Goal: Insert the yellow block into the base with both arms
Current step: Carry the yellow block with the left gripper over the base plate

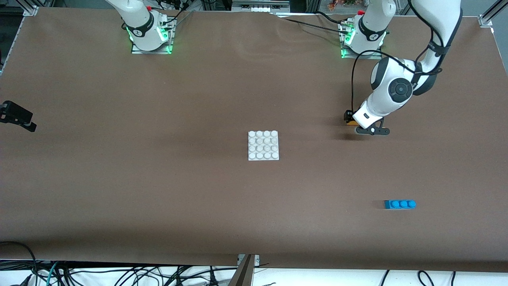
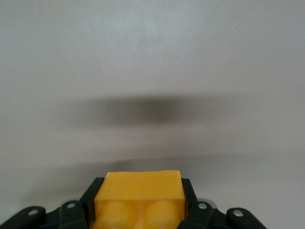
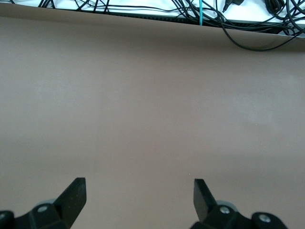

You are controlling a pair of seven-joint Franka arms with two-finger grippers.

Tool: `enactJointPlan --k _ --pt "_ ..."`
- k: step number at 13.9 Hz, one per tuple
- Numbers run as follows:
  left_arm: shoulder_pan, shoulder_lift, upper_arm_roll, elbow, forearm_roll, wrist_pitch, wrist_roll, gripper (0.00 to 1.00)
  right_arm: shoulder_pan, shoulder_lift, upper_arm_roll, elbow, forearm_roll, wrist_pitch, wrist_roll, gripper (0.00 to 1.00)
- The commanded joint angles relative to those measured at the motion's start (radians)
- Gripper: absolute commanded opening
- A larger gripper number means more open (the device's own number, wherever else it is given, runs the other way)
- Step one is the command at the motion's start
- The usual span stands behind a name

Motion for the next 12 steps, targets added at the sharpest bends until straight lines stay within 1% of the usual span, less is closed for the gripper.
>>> enactJointPlan --k 1,2,4,6,7,9,12 --pt "0.000 -0.015 -0.030 0.211 -0.007 -0.276 -0.022 0.30 -0.012 -0.007 0.011 -0.006 -0.008 -0.001 -0.015 1.00" --pt "-0.003 -0.003 -0.041 0.291 -0.007 -0.352 -0.034 0.30 -0.012 -0.007 0.011 -0.006 -0.008 -0.001 -0.015 1.00" --pt "-0.009 0.040 -0.092 0.433 -0.008 -0.447 -0.102 0.30 -0.012 -0.007 0.011 -0.006 -0.008 -0.001 -0.015 1.00" --pt "-0.024 0.120 -0.157 0.533 -0.008 -0.461 -0.164 0.30 -0.012 -0.007 0.011 -0.006 -0.008 -0.001 -0.015 1.00" --pt "-0.056 0.169 -0.173 0.585 -0.008 -0.461 -0.229 0.30 -0.014 -0.005 0.011 -0.006 -0.006 0.000 -0.015 1.00" --pt "-0.175 0.264 -0.170 0.706 0.004 -0.463 -0.371 0.30 -0.014 -0.001 0.011 -0.006 -0.005 0.000 -0.017 1.00" --pt "-0.318 0.426 -0.161 0.869 0.007 -0.460 -0.487 0.30 -0.012 -0.001 0.011 -0.004 -0.008 0.000 -0.015 1.00"
